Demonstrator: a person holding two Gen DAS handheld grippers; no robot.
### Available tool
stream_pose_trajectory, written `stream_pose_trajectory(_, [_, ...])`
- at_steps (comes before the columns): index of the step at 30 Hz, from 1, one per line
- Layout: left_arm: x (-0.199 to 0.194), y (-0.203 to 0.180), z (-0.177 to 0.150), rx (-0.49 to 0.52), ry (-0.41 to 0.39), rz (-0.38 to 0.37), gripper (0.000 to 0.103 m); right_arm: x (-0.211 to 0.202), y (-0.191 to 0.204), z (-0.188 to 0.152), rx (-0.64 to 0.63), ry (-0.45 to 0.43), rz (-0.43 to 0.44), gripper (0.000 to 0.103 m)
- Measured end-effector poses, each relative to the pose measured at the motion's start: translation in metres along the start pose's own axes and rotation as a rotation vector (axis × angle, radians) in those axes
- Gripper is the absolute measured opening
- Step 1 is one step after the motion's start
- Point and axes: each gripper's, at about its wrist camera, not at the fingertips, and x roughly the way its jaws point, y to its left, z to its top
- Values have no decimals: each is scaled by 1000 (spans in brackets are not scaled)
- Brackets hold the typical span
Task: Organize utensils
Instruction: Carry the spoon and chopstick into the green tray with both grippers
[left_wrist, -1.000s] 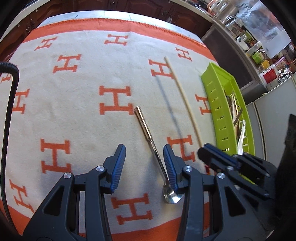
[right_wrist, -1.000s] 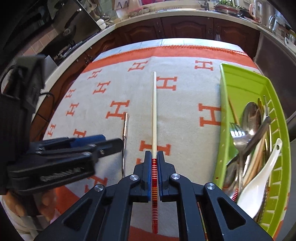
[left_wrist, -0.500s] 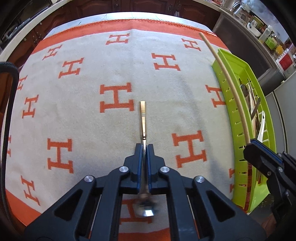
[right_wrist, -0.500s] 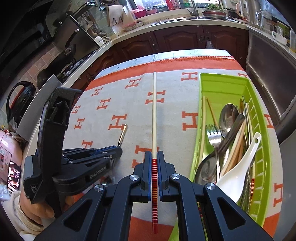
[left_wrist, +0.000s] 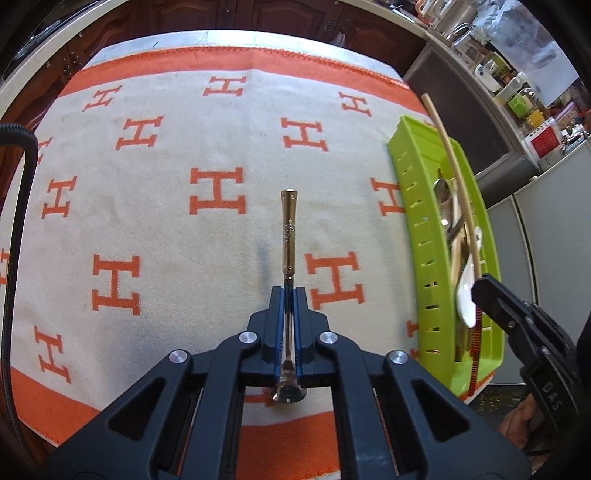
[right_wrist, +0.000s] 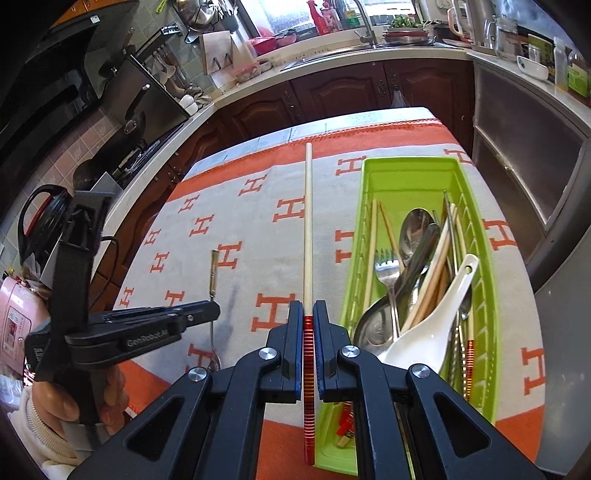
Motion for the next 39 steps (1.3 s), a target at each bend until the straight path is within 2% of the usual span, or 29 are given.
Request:
stream_pose_trajectory(13, [-45, -29, 3, 53, -37, -140, 2, -34, -23, -6, 52, -50, -34, 5])
stream_pose_trajectory(22, [-50, -79, 17, 140, -22, -228, 2, -39, -55, -10, 140, -55, -100, 5])
stream_pose_trajectory(30, [-17, -127, 32, 197, 56, -276, 2, -21, -87, -12, 199, -11, -148, 5])
stream_pose_trajectory(39, [33, -145, 37, 223, 101, -224, 2, 12, -105, -8, 202, 58, -175, 6])
